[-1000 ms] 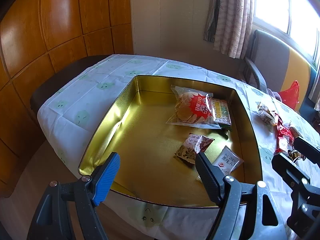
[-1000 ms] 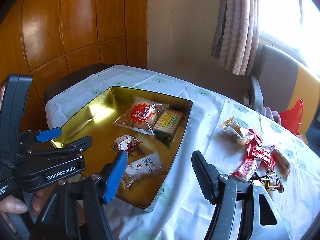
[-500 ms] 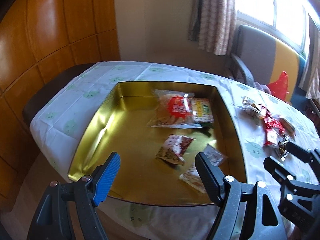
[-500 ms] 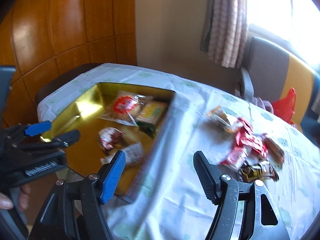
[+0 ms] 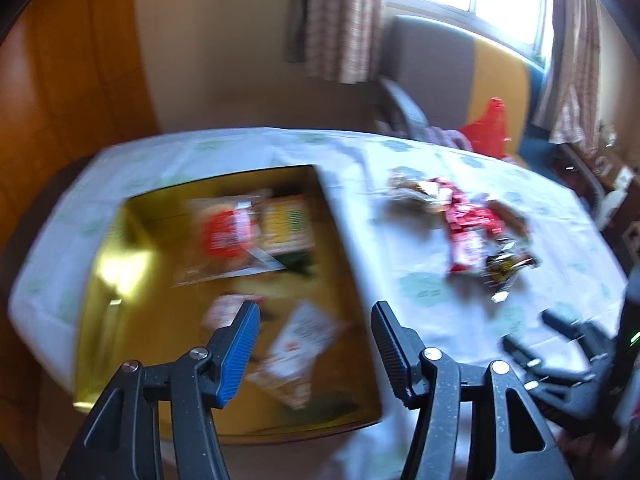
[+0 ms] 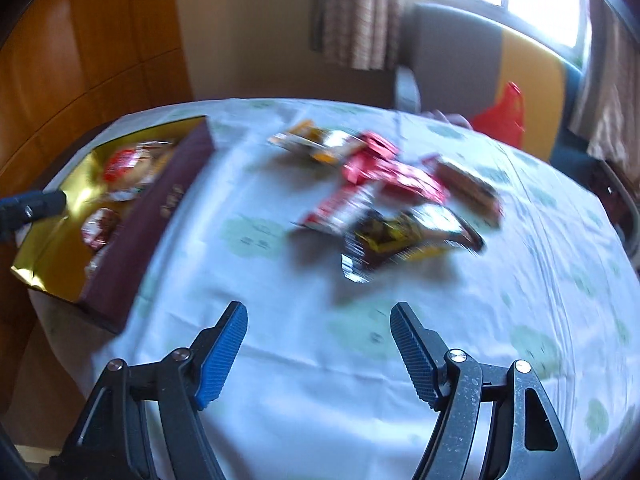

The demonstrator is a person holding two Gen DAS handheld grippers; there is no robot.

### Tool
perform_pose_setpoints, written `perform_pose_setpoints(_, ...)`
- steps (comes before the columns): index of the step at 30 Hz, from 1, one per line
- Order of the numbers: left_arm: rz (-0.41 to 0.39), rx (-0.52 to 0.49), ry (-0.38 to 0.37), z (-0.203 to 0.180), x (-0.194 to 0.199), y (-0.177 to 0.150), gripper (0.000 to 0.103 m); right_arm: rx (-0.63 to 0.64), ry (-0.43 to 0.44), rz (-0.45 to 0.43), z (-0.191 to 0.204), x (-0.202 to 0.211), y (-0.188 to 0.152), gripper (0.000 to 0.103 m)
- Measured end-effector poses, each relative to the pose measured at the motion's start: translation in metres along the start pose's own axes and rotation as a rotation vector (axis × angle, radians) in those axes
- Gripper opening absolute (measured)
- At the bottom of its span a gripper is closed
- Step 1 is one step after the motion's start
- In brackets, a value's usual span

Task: Organize snacks
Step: 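Move the left tool to the yellow-edged snack bag and grasp it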

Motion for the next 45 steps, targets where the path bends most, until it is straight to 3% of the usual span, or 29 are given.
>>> perform_pose_setpoints(7, 0.078, 0.024, -0.158, -0.046, -0.031, 0.048, 0.059, -0.053, -0.036, -0.004, -0.035, 0.002, -0.013, 0.077)
perform_pose_setpoints(12, 0.155, 0.061, -0.211, -0.076, -0.068, 0.074, 0.060, -0.071, -0.041, -0.020, -0.048, 0.000, -0.015, 0.077)
perform_pose_setpoints(19, 0.266, 0.222, -0.218, -0.084, -0.146, 0.099, 0.067, -0.058, -0.033, -0.043, -0.057, -0.001, -0.016, 0.081)
perform_pose_setpoints(24, 0.291, 0.305, -0.200, -0.089, -0.187, 0.117, 0.074, -0.068, -0.015, -0.029, -0.064, -0.007, -0.021, 0.081)
perform_pose_setpoints(30, 0.301, 0.310, -0.143, -0.096, -0.220, 0.136, 0.078, -0.086, 0.010, -0.023, -0.071, -0.013, -0.021, 0.082)
perform_pose_setpoints(35, 0.317, 0.239, -0.085, -0.106, -0.242, 0.138, 0.078, -0.099, 0.027, -0.001, -0.074, -0.021, -0.024, 0.082)
perform_pose_setpoints(37, 0.329, 0.216, -0.075, -0.107, -0.248, 0.131, 0.072, -0.110, 0.034, 0.013, -0.076, -0.025, -0.027, 0.082)
perform_pose_setpoints(39, 0.282, 0.139, -0.019, -0.107, -0.240, 0.124, 0.046, -0.108, 0.032, 0.009, -0.075, -0.026, -0.028, 0.082)
perform_pose_setpoints(40, 0.273, 0.108, -0.025, -0.107, -0.236, 0.120, 0.045, -0.105, 0.031, 0.009, -0.075, -0.026, -0.028, 0.082)
perform_pose_setpoints(41, 0.269, 0.097, -0.041, -0.107, -0.232, 0.117, 0.038, -0.106, 0.033, 0.008, -0.075, -0.026, -0.028, 0.082)
perform_pose_setpoints(45, 0.238, 0.021, -0.036, -0.104, -0.204, 0.100, 0.036, -0.130, 0.045, 0.005, -0.077, -0.027, -0.027, 0.082)
Point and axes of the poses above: each gripper's, at about its wrist camera, not at the fingertips, and x roughly against the way its jaws point, z to its left, y to its top, the point moved 4 cm from there along -x, roughly the way its jaws point, and after that the axes turned 2 degrees about -y, right-handed, at the moved point
